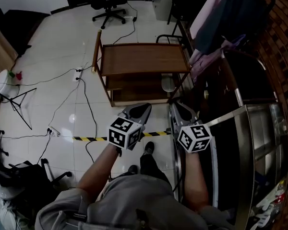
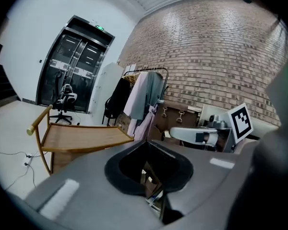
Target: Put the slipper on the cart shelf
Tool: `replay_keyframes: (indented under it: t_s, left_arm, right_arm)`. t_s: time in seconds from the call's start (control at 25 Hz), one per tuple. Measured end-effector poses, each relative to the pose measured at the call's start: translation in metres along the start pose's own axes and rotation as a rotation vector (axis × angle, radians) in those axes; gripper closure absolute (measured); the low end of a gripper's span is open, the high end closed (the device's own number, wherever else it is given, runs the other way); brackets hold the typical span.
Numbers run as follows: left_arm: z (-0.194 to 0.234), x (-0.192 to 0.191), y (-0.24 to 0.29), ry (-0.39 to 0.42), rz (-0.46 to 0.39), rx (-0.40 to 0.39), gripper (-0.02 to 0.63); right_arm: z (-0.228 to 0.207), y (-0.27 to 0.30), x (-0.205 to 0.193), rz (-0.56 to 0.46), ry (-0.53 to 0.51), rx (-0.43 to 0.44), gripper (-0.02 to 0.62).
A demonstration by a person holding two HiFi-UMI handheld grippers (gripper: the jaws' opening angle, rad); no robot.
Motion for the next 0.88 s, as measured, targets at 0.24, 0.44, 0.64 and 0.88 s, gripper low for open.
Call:
replay_keyframes:
  t_s: [0.24,0.44,0.64,0.88]
  left_arm:
    - [0.04,-0.003,0.059,0.003,0.032,0.05,0.598]
    - [0.074,-0.019,0.114,-0.022,0.074,0.1,0.598]
    - [0.112,-0.044,0.166,-0.048,0.128,0.11,0.598]
    - [0.176,-0.097,0.229,-0.082,0.174,0.101,0.598]
  right_arm:
    - [-0.056,0.062,-0.023,0.036,-0.022,-0.011,0.595]
    - [-0.11,0.119,-0.052,0.093,-0.003,-0.027,0.595]
    - [-0.149,0.173,-0.087,0.18,0.014,-0.056,0.595]
    - [-0.202,0.256,-0.166,0.285,0.045,-0.136,0.595]
Point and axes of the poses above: the fingertips, and each gripper's own axes: y forward along the fingers, z to its left, x out of its top, the point moved 6 cm from there along -y, backward along the fingers, and after that the axes turned 7 degrees about -x, right-handed, at the moved point
